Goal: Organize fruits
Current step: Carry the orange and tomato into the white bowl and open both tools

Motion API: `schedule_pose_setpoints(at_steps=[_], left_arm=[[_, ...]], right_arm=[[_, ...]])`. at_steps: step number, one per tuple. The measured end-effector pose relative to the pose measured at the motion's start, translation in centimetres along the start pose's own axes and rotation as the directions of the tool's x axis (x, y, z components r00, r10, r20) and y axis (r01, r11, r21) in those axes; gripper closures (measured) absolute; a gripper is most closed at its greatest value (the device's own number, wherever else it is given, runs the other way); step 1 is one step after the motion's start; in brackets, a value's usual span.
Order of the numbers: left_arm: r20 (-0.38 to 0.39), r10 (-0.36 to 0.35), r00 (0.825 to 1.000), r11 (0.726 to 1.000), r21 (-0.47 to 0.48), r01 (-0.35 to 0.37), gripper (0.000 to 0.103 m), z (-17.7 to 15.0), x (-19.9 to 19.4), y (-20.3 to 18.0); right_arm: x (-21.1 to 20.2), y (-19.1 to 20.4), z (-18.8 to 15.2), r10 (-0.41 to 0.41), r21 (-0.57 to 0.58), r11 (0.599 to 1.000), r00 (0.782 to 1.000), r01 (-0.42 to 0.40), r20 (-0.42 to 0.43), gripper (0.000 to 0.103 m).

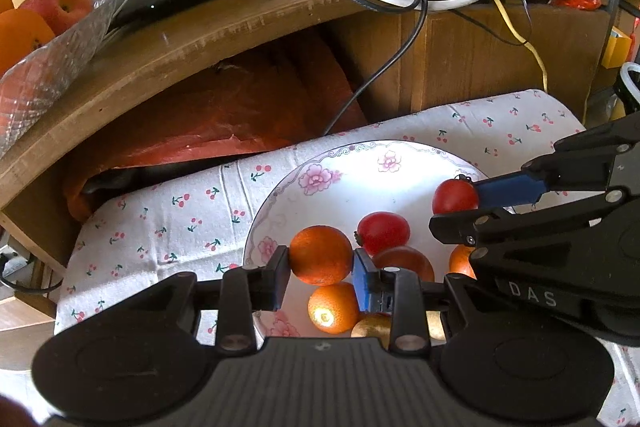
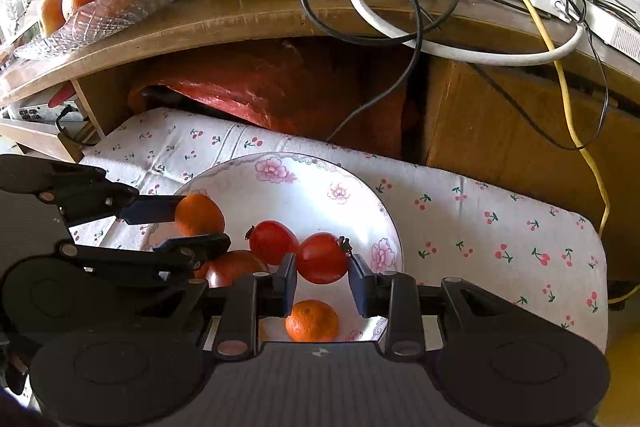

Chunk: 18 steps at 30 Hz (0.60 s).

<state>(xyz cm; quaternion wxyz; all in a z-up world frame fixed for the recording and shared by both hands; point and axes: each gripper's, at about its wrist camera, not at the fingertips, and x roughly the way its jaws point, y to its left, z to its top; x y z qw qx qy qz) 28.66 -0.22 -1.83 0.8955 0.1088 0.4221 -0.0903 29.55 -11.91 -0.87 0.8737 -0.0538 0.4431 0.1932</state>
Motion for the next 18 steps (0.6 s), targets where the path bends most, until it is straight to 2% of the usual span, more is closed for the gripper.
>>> schedule_pose_setpoints(at_steps=[18], left_arm=[[0.006, 0.002, 1.0, 1.0, -0.017, -0.001, 0.061, 0.04, -0.11, 0.15]], right_arm=[[-0.15, -0.2, -0.05, 0.0, 0.027, 1.0, 1.0, 0.0, 0.01, 0.075]])
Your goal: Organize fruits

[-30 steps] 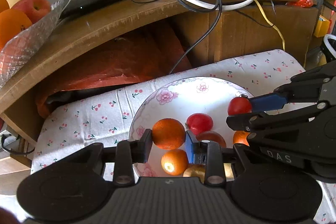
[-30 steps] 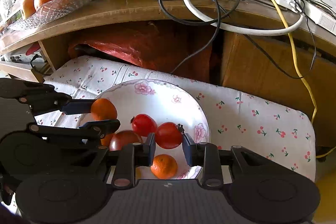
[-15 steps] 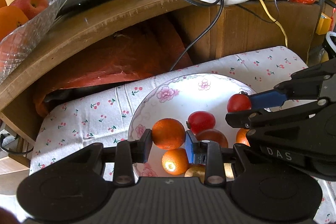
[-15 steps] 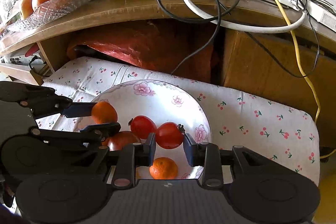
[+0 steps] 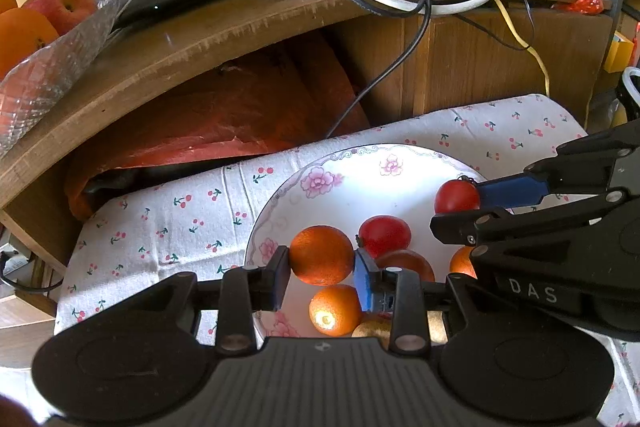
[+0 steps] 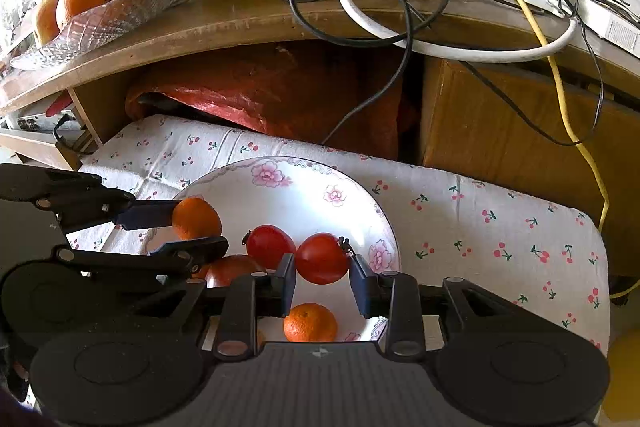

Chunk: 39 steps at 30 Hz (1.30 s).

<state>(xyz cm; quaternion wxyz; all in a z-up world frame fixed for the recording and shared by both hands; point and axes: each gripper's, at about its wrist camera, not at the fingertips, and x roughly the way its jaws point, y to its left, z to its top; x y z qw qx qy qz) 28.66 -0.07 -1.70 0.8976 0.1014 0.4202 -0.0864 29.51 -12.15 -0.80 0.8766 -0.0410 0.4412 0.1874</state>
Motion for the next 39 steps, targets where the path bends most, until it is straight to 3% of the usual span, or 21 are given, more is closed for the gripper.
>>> schedule_pose_setpoints(at_steps=[16, 34, 39], left_arm=[[0.013, 0.001, 1.0, 1.0, -0.005, -0.001, 0.061, 0.0, -0.6, 0.1], [0.06, 0.013, 0.998, 0.998, -0.062, -0.009, 0.054, -1.0, -3.8, 0.6], [0.061, 0.024, 0.998, 0.997, -0.076, -0.019, 0.045, -1.9, -5.0, 0.4]], right_arm=[[-0.7, -0.2, 0.1, -0.002, 0.025, 1.0, 1.0, 0.001, 0.017, 0.071], [-4.1, 0.5, -0.4, -0.021, 0.02, 1.0, 0.998, 0.02, 0.056, 0.067], [-5.4, 0.9, -1.9, -0.048, 0.014, 0.999, 0.998, 0.048, 0.037, 0.067]])
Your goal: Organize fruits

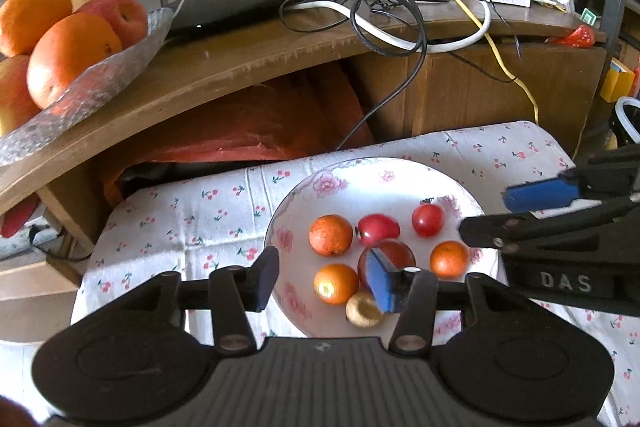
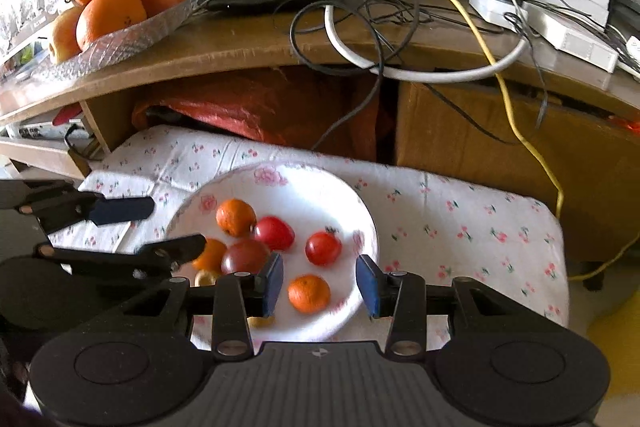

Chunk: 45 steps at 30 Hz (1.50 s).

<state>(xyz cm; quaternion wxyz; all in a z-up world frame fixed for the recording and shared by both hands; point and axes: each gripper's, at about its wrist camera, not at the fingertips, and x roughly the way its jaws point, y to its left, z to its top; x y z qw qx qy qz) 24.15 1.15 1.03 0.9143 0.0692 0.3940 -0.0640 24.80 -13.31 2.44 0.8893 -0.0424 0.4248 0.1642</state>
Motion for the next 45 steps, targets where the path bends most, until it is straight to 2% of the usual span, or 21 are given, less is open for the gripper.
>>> schedule_pose_setpoints(at_steps=[6, 14, 28, 45], left_arm=[[0.028, -0.003, 1.0, 1.0, -0.024, 0.003, 0.04, -1.2, -2.3, -0.1], [0.029, 0.0, 1.0, 0.999, -0.033, 0.001, 0.035, -2.7, -3.9, -0.9], [0.046, 0.022, 0.999, 0.998, -0.059, -0.019, 0.026, -4.8, -6.0, -1.0], [0.091, 0.056, 0.994, 0.997, -0.056, -0.051, 0.006, -6.7, -8.8, -1.7]], right_arm=[[-2.2, 0.1, -1.9, -0.014, 0.016, 1.0, 1.0, 0.014, -0.002, 0.066], [-4.2, 0.5, -3.1, -0.008, 0.027, 1.0, 1.0, 0.008, 0.017, 0.066], [-6.0, 1.1, -4.9, -0.006, 0.044, 0.999, 1.0, 0.005, 0.021, 0.066], [-8.4, 1.6, -7.1, 0.0, 0.074, 0.997, 0.999, -0.002, 0.036, 0.065]])
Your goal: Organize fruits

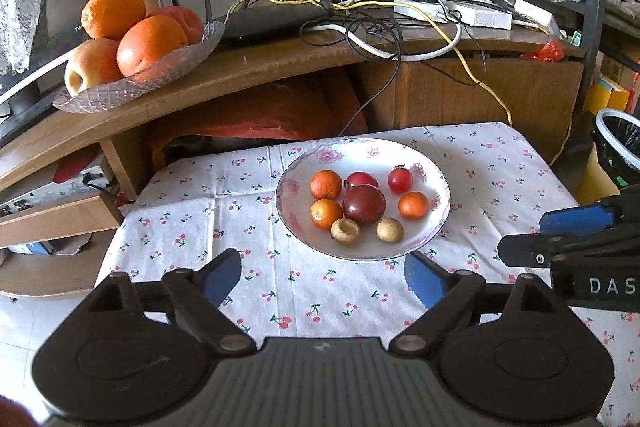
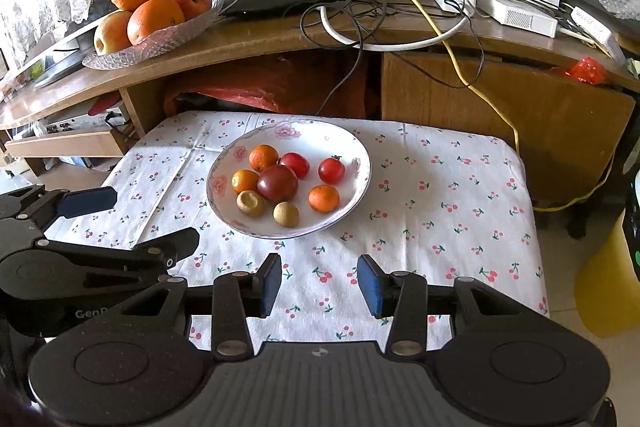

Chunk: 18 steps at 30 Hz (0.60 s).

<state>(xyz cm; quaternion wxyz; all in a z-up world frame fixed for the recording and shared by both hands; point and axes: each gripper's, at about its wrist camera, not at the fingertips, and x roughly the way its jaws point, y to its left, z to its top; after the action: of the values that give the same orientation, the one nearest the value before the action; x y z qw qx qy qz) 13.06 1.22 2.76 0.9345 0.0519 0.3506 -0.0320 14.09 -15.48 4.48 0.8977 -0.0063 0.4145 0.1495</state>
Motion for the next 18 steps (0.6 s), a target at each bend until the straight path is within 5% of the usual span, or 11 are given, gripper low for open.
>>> schedule_pose_setpoints(at_steps=[18], left_arm=[[0.007, -0.014, 1.0, 1.0, -0.021, 0.014, 0.003, -2.0, -2.7, -0.4]], right_arm=[[-2.9, 0.6, -2.2, -0.014, -0.002, 1.0, 0.999, 0.014, 0.036, 0.062]])
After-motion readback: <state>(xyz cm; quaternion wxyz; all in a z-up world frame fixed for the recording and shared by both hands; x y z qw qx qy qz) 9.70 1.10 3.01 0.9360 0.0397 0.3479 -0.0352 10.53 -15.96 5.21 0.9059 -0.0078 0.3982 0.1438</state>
